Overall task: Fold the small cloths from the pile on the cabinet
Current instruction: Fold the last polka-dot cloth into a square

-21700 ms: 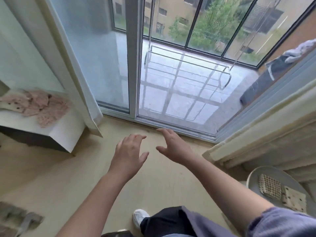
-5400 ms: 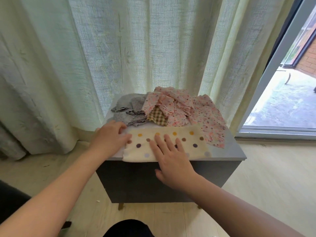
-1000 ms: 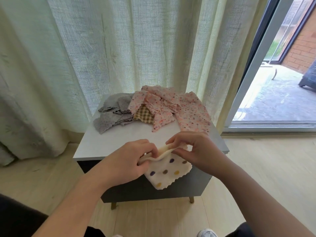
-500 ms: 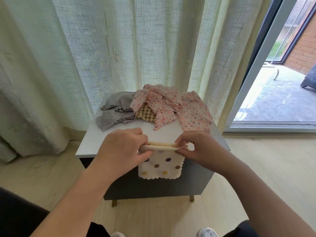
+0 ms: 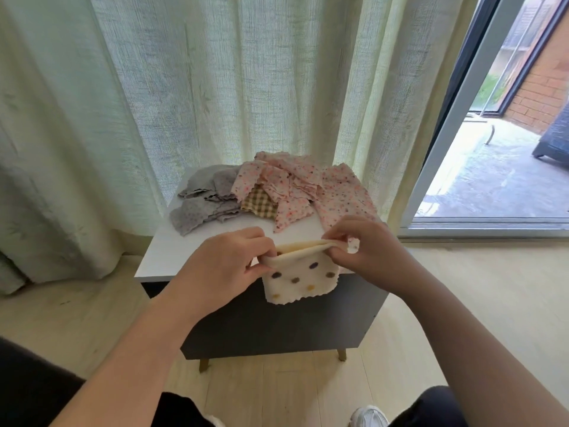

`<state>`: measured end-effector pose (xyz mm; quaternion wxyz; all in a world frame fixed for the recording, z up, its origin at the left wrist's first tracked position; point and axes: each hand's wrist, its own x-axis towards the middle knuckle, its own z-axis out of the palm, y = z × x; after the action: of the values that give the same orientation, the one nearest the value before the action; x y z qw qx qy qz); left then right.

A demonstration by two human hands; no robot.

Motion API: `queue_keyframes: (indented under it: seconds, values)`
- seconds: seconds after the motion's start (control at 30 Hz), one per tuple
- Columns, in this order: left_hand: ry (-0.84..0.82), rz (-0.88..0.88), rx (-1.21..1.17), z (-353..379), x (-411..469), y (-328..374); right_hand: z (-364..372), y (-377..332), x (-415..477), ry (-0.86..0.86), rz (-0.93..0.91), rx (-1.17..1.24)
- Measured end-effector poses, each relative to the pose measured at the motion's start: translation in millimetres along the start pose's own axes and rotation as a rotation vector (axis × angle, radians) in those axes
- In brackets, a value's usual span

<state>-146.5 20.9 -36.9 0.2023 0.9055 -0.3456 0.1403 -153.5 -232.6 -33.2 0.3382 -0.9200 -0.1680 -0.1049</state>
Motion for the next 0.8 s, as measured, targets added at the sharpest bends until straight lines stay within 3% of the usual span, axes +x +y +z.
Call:
queue_keyframes:
  seconds: [0.2,0.37,0.43,0.5,0.6,0.67,0.8]
  values:
    - [-0.085,-0.272,-0.448,-3.6,27.7,0.9,-7.5,2.2,18.2,0.060,0.244,0.511]
    - [0.200,-0.610,-0.988,5.7,84.0,-0.9,1.6,9.9,62.7,0.206,0.397,0.825]
    - [0.181,-0.750,-1.133,17.8,110.9,-8.9,0.7,22.3,87.0,0.257,0.444,0.863]
    - [0.173,-0.828,-1.090,33.4,134.2,-17.9,-0.9,39.5,109.7,0.236,0.532,0.943]
    - [0.314,-0.747,-0.643,46.4,171.1,-27.0,-6.0,58.7,141.3,0.243,0.606,1.036]
    - [0.363,-0.621,-0.404,45.9,191.0,-19.9,-9.7,65.7,160.7,0.377,0.566,0.909]
    - [0.350,-0.575,-0.377,30.9,220.0,-4.6,-37.2,60.9,182.1,0.606,0.439,0.639]
